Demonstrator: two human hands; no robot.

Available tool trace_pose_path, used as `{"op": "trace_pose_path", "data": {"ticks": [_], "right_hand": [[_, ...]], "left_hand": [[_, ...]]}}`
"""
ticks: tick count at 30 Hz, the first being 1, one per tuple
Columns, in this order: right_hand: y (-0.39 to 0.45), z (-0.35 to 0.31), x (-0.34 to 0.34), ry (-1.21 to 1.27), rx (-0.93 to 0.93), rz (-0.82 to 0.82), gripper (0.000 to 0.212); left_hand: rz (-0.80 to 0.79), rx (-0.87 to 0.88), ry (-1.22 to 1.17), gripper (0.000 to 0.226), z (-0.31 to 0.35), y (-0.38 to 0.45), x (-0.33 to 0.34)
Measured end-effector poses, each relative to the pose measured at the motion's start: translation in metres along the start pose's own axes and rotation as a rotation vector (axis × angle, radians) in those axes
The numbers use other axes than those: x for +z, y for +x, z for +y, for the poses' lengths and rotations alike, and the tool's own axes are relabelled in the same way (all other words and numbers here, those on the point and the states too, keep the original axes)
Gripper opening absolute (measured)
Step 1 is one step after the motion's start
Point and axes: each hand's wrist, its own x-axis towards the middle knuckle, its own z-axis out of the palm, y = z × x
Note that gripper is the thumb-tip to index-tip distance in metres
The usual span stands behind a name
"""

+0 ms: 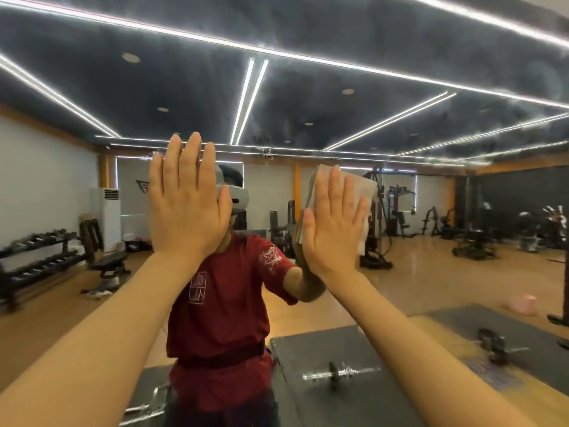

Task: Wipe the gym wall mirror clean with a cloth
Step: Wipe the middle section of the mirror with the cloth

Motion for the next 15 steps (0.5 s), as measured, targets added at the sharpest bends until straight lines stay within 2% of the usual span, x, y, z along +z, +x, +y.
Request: {"op": "trace_pose_path", "data": {"ticks": [3, 7, 9, 12, 15], "right_hand": [[0.009, -0.011, 0.001, -0.012, -0.019, 0.015, 0.064], [-0.002, 0.009, -0.004, -0.064, -0.353, -0.077, 0.063], [0.022, 0.013, -0.008, -0.107, -0.418, -0.088, 0.063], [0.077, 0.0, -0.015, -0.094, -0.325, -0.067, 0.064], [0.092, -0.016, -0.013, -0.038, -0.239, -0.041, 0.064]], "left_hand": [[-0.004, 0.002, 0.001, 0.059, -0.001, 0.0, -0.001], [-0.022, -0.002, -0.001, 0.059, 0.0, 0.0, -0.002], [-0.02, -0.003, 0.0, 0.059, 0.0, 0.0, 0.0], [-0.019, 0.001, -0.002, 0.06, -0.001, 0.0, 0.002], [-0.017, 0.013, -0.013, 0.06, -0.004, -0.001, 0.001]]}}
